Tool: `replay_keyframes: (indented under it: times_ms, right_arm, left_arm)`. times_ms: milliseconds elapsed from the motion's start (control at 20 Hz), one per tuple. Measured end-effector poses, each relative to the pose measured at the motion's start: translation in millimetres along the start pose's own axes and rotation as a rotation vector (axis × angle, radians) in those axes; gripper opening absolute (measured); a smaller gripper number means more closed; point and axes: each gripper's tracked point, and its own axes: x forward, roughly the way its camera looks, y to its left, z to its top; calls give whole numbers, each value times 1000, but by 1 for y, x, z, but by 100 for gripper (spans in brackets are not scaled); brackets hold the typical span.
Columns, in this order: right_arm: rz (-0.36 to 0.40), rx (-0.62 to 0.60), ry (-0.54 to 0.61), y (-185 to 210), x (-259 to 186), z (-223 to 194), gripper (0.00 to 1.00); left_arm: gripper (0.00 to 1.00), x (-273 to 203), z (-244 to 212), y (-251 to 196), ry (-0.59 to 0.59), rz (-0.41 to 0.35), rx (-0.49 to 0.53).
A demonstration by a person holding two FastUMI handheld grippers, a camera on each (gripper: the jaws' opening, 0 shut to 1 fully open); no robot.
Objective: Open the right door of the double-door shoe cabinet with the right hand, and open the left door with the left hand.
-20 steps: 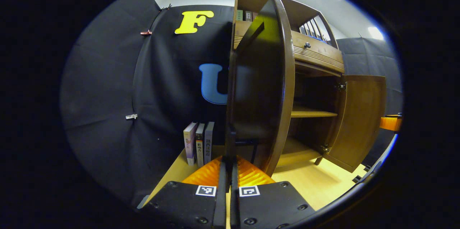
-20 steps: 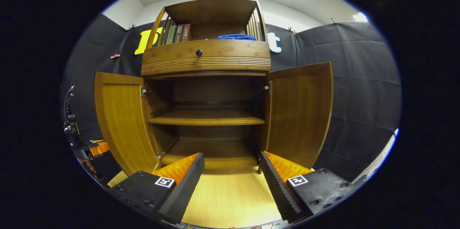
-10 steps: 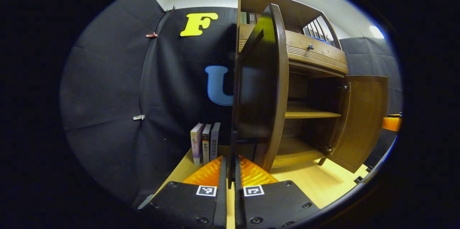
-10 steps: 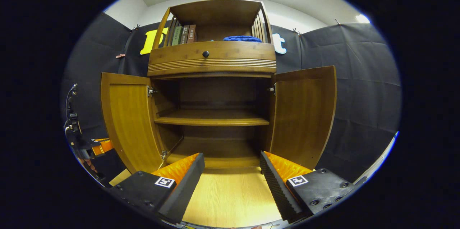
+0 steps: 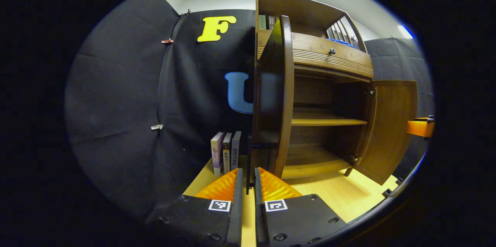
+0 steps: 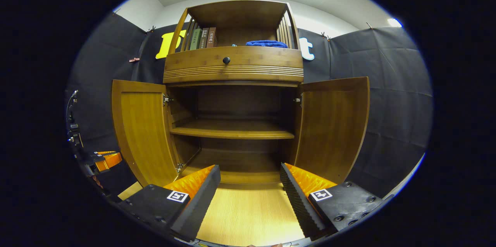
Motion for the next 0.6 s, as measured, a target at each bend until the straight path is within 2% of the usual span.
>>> replay_keyframes:
  times_ms: [150,200,250,400,450,600]
  right_arm:
    - [14,3,-10,7,2,4,96]
    - [20,1,-12,10,1,4,98]
    - [23,-3,-12,11,2,5,96]
    - [24,2,-31,9,2,12,98]
    - [25,9,-35,9,3,13,98]
    - [27,12,-47,8,4,18,96]
  left_arm:
    - [20,-7,7,-6,-15,-13,10]
    - [23,-9,11,-9,-22,-15,14]
    - [24,-11,16,-12,-30,-19,17]
    - [42,-15,24,-24,-45,-29,28]
    - [43,-16,27,-29,-50,-36,31]
    - [65,-21,34,-47,-66,-58,43]
